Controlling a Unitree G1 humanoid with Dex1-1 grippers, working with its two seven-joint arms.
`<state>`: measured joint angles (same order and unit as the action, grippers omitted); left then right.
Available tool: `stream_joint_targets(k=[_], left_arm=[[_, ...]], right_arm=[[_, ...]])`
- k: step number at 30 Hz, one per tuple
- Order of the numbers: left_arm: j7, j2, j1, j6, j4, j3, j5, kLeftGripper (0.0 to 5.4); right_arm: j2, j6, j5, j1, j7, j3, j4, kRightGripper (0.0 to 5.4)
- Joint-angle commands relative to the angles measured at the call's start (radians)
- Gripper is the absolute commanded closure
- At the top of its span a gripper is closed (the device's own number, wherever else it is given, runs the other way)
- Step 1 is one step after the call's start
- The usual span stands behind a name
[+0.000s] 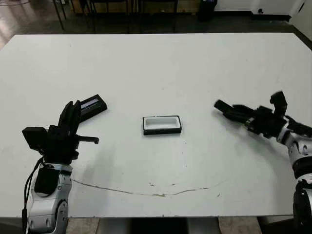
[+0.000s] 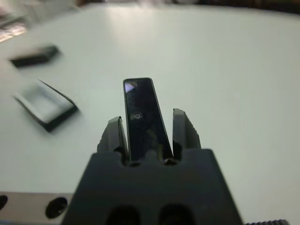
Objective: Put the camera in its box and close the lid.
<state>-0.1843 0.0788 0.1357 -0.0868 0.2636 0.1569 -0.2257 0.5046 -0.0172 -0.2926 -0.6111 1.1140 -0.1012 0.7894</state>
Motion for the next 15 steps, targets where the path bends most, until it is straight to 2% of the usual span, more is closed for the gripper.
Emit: stream_joint_targets(k=[1, 3, 8, 15], left_arm=[[0.001, 0.008, 0.001, 0.014, -0.014, -0.009, 0.008, 5.40], [0.009, 0.003, 0.003, 0.021, -0.008, -0.016, 0.011, 5.40], [0.027, -0.007, 0.013, 0.007, 0.001, -0.031, 0.034, 5.40], [0.046, -0.010, 0.026, 0.002, 0.004, -0.043, 0.059, 5.40]], right_arm=[[-0.029, -0.040, -0.016, -0.020, 0.038, 0.038, -0.155, 5.01], [-0.040, -0.069, -0.027, -0.028, 0.067, 0.062, -0.216, 5.02], [-0.076, -0.086, -0.008, -0.082, 0.122, 0.125, -0.188, 5.02], [-0.091, -0.191, 0.025, -0.126, 0.188, 0.235, -0.246, 5.02]])
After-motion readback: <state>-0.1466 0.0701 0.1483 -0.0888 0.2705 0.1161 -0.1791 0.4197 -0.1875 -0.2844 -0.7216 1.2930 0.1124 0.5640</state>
